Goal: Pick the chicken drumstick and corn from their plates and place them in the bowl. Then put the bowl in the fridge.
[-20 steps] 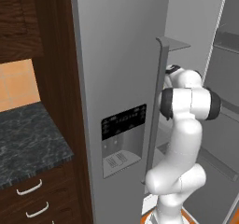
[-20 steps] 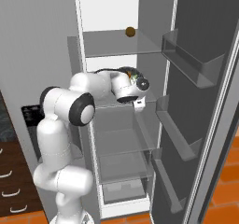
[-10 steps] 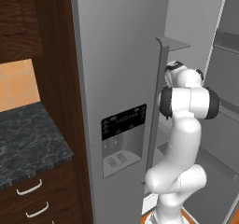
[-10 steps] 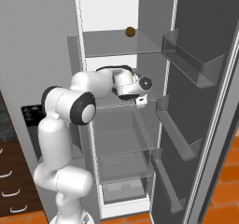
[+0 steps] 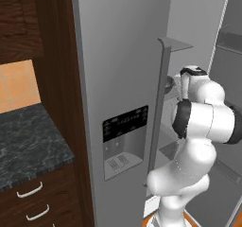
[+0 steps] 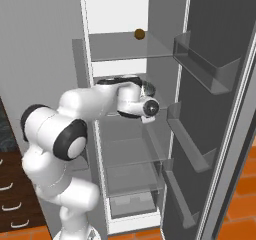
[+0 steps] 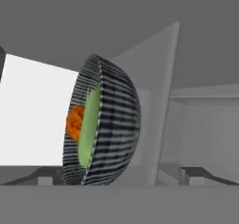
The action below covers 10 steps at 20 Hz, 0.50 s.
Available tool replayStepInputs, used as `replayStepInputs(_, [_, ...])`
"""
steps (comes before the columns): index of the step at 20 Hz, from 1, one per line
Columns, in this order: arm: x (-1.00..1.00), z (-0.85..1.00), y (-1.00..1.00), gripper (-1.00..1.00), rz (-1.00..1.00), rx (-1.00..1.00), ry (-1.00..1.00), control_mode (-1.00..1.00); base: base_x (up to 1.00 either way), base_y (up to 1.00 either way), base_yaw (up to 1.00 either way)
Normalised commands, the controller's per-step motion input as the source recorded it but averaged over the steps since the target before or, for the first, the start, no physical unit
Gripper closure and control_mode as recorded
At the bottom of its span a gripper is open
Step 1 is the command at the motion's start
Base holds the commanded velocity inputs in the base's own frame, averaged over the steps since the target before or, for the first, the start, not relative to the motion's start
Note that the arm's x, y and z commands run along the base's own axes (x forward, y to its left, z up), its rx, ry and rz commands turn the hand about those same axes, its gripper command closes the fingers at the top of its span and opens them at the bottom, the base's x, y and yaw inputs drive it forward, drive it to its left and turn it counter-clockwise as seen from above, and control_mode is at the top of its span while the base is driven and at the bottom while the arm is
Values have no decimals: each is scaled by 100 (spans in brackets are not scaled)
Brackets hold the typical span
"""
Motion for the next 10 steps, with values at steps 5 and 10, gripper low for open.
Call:
replayStepInputs(5, [-100, 98, 17, -100, 0, 0, -5, -100, 0, 0, 0])
replayStepInputs(10, [-100, 100, 24, -100, 0, 0, 2, -100, 0, 0, 0])
